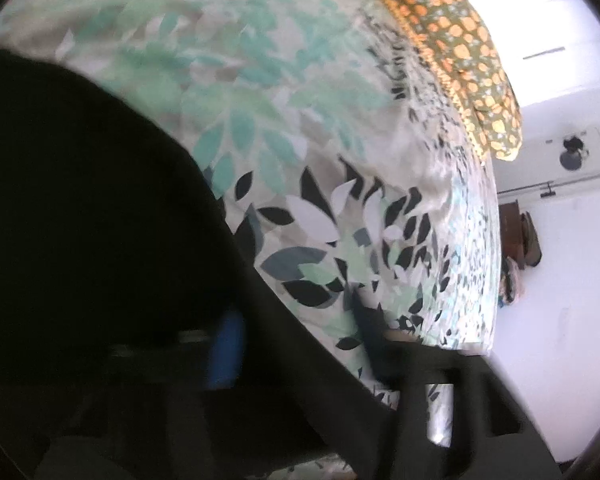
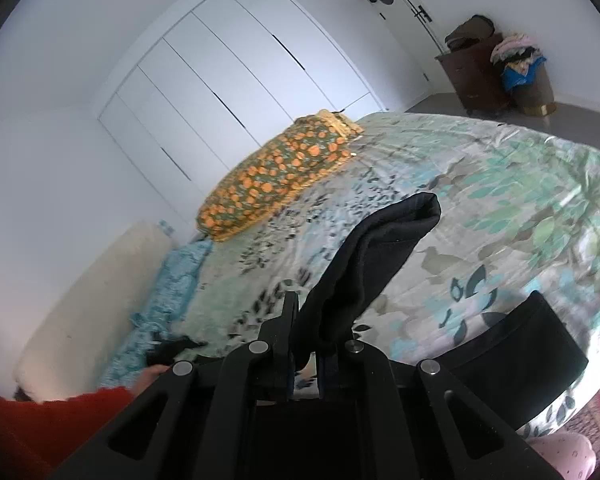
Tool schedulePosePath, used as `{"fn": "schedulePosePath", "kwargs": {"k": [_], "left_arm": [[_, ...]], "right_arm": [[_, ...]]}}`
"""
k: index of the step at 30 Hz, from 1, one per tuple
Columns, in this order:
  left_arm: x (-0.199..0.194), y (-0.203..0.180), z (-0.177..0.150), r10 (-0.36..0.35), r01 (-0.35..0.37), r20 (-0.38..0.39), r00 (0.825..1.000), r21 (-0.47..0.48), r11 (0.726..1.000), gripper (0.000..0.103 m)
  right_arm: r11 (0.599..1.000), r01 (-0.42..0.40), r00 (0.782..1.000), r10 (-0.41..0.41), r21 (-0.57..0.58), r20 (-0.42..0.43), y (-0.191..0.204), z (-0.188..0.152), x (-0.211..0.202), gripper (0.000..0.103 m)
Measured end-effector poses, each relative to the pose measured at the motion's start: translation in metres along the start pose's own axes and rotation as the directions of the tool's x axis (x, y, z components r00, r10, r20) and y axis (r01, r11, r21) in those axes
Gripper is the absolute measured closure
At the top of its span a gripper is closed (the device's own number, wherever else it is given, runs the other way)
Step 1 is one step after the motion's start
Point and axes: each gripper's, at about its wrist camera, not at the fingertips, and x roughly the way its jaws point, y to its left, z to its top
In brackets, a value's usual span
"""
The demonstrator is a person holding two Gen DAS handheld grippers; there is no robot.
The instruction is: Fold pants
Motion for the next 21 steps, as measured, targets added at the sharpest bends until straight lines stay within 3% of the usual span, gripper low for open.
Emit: {"fn": "schedulePosePath", "kwargs": {"k": [1,4,8,11,12,13,14,15,17,18,20,21], "left_arm": [[-0.002,0.005,0.0,-0.005,0.006,0.01,1.0,-0.015,1.0,0.095],[-0.025,0.016,-0.007,-0.083,0.086,0.076,0.994,-0.031,0.996,0.097],[-0.086,0.011,-0.036,-0.155,0.142,0.164,0.974,0.087,0.986,0.098],[-0.157,0.015,-0.072,-0.257,0.228,0.24,0.936,0.143,0.963,0.098],[-0.184,0.02,-0.097,-0.263,0.22,0.262,0.928,0.185,0.958,0.098],[-0.196,0.027,-0.115,-0.248,0.196,0.267,0.931,0.207,0.958,0.097],[-0.204,0.035,-0.136,-0.223,0.168,0.26,0.939,0.219,0.961,0.097],[-0.201,0.052,-0.167,-0.172,0.122,0.222,0.96,0.22,0.968,0.097],[-0.177,0.08,-0.204,-0.085,0.062,0.11,0.99,0.2,0.978,0.097],[-0.165,0.091,-0.216,-0.059,0.047,0.061,0.996,0.175,0.984,0.097],[-0.141,0.11,-0.234,-0.057,0.059,-0.03,0.998,0.082,0.995,0.098],[-0.133,0.111,-0.238,-0.063,0.067,-0.058,0.996,0.07,0.995,0.098]], "right_arm": [[1.0,-0.001,1.0,0.001,0.002,-0.005,-0.003,0.002,-0.001,0.096],[1.0,0.027,0.999,-0.027,-0.006,-0.035,-0.016,0.009,0.006,0.096],[0.999,0.05,0.994,-0.052,-0.021,-0.099,-0.037,0.033,0.037,0.096],[0.997,0.027,0.99,-0.036,-0.069,-0.14,-0.037,0.051,0.049,0.096],[0.996,0.028,0.986,-0.042,-0.086,-0.164,-0.038,0.054,0.052,0.096],[0.989,0.062,0.973,-0.089,-0.133,-0.212,-0.043,0.056,0.058,0.096],[0.981,0.098,0.957,-0.139,-0.167,-0.254,-0.052,0.053,0.063,0.096],[0.977,0.117,0.942,-0.165,-0.176,-0.291,-0.061,0.05,0.067,0.096],[0.96,0.218,0.869,-0.272,-0.175,-0.413,-0.099,0.033,0.08,0.096],[0.951,0.251,0.835,-0.308,-0.182,-0.457,-0.113,0.025,0.086,0.096],[0.909,0.335,0.725,-0.416,-0.246,-0.549,-0.143,0.004,0.096,0.096],[0.895,0.361,0.681,-0.446,-0.264,-0.582,-0.154,-0.005,0.099,0.096]]}}
